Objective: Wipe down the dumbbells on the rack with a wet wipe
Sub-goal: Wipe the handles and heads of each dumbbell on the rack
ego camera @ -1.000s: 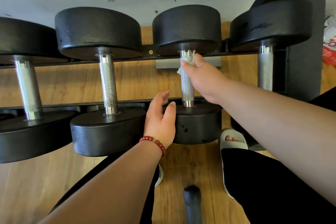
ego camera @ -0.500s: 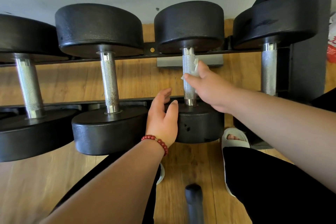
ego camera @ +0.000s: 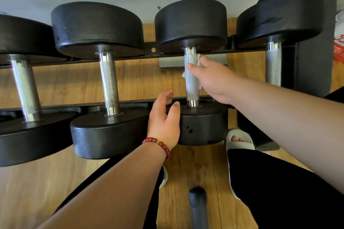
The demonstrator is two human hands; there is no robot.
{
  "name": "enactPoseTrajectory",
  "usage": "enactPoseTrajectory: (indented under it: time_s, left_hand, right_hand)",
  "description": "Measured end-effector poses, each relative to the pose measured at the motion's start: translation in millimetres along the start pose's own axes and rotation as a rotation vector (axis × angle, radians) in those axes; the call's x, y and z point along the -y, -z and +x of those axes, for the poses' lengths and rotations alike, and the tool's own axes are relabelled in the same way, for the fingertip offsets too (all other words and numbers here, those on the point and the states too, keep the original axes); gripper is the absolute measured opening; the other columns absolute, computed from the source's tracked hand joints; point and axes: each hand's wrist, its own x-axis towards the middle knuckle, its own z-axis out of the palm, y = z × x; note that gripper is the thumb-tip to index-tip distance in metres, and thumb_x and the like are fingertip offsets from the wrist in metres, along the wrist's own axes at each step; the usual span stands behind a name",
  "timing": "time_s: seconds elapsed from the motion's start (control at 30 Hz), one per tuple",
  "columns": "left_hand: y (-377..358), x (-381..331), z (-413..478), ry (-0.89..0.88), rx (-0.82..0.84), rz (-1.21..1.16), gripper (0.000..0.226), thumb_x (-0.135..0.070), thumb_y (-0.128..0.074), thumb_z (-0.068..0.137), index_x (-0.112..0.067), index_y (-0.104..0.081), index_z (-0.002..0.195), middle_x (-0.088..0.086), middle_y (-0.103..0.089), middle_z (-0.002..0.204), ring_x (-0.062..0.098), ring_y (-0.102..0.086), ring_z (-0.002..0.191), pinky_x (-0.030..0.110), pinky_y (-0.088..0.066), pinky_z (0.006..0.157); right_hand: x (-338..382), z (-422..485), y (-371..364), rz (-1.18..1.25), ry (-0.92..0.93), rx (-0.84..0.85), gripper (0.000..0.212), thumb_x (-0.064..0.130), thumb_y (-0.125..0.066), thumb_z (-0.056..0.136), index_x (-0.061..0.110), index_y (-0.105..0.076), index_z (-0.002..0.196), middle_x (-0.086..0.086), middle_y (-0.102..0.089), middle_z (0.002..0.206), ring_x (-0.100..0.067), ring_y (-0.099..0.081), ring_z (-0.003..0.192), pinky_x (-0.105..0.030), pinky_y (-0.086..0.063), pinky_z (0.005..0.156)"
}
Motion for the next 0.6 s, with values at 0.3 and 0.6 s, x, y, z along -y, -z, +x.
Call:
enactPoseTrajectory:
  time_s: [0.3, 0.6]
  left_hand:
    - [0, 2, 1, -0.011, -0.012, 0.006, 0.041, -0.021, -0.045, 0.099, -0.024, -0.048, 0.14, -0.011, -0.051, 0.137, -0.001, -0.046, 0.125, 0.012, -0.034, 0.097]
    - [0, 2, 1, -0.008, -0.003, 0.001, 0.041, -0.021, -0.045, 0.1, -0.024, -0.047, 0.14, -0.012, -0.051, 0.136, 0.001, -0.046, 0.125, 0.015, -0.035, 0.099]
  right_hand:
    - [-13, -18, -3, -0.296, -0.033, 0.044, 0.069, 0.033, -0.057, 0.097, 0.017, -0.019, 0.152, -0.004, -0.041, 0.147, -0.021, -0.045, 0.125, -0.03, -0.039, 0.099]
    - [-12, -22, 8, -0.259, -0.081, 0.197, 0.079, 0.023, -0.06, 0.096, 0.021, -0.008, 0.156, -0.003, -0.031, 0.156, -0.019, -0.036, 0.137, -0.034, -0.032, 0.112]
